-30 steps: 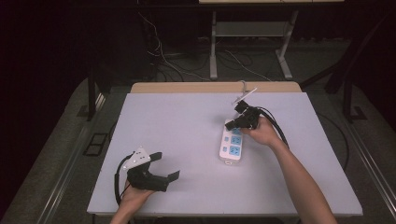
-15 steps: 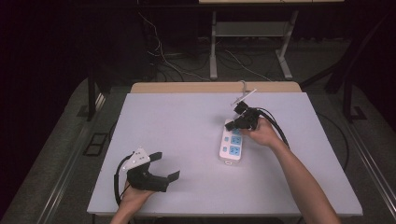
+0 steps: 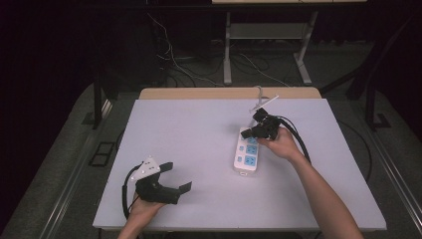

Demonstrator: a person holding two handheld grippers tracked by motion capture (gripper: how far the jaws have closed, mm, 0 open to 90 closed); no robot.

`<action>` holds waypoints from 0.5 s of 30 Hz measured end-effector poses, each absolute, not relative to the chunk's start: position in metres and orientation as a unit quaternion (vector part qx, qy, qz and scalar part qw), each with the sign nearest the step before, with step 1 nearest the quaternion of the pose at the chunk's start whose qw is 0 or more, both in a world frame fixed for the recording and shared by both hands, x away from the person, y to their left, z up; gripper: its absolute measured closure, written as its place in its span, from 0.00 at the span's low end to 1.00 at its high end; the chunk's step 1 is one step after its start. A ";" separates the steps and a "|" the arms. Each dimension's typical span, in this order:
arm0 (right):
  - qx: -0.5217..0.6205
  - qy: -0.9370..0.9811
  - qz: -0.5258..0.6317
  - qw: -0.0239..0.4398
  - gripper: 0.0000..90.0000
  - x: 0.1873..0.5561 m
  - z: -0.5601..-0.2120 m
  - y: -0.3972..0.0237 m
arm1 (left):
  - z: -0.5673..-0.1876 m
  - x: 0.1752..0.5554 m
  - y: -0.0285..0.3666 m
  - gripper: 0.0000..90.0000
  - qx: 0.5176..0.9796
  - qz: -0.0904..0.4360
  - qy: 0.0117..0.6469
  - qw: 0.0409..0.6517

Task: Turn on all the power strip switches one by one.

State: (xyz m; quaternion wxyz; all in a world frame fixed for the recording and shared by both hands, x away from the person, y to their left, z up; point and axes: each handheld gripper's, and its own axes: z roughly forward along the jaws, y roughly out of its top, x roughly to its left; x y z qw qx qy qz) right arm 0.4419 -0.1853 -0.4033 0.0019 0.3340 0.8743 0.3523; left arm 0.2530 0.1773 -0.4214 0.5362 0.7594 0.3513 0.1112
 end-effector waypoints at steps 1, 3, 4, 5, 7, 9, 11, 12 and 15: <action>0.335 0.873 0.355 0.005 1.00 0.439 -0.401 -0.186 | -0.421 0.253 0.177 0.00 0.759 0.111 0.351 0.536; 0.337 0.869 0.362 0.009 1.00 0.432 -0.397 -0.190 | -0.421 0.253 0.177 0.00 0.760 0.111 0.351 0.536; 0.337 0.867 0.366 0.013 1.00 0.428 -0.395 -0.193 | -0.421 0.253 0.177 0.00 0.760 0.110 0.350 0.537; 0.340 0.865 0.369 0.013 0.99 0.424 -0.393 -0.195 | -0.421 0.252 0.177 0.00 0.760 0.110 0.350 0.537; 0.345 0.860 0.375 0.017 0.95 0.417 -0.389 -0.200 | -0.421 0.252 0.176 0.00 0.759 0.110 0.349 0.538; 0.348 0.857 0.379 0.022 0.91 0.410 -0.387 -0.206 | -0.421 0.252 0.176 0.00 0.759 0.110 0.349 0.538; 0.354 0.853 0.383 0.030 0.85 0.402 -0.384 -0.212 | -0.421 0.252 0.175 0.00 0.761 0.109 0.347 0.537; 0.357 0.850 0.385 0.036 0.81 0.398 -0.382 -0.215 | -0.421 0.252 0.175 0.00 0.761 0.109 0.347 0.537; 0.365 0.841 0.397 0.042 0.64 0.386 -0.379 -0.223 | -0.421 0.252 0.174 0.00 0.761 0.108 0.347 0.538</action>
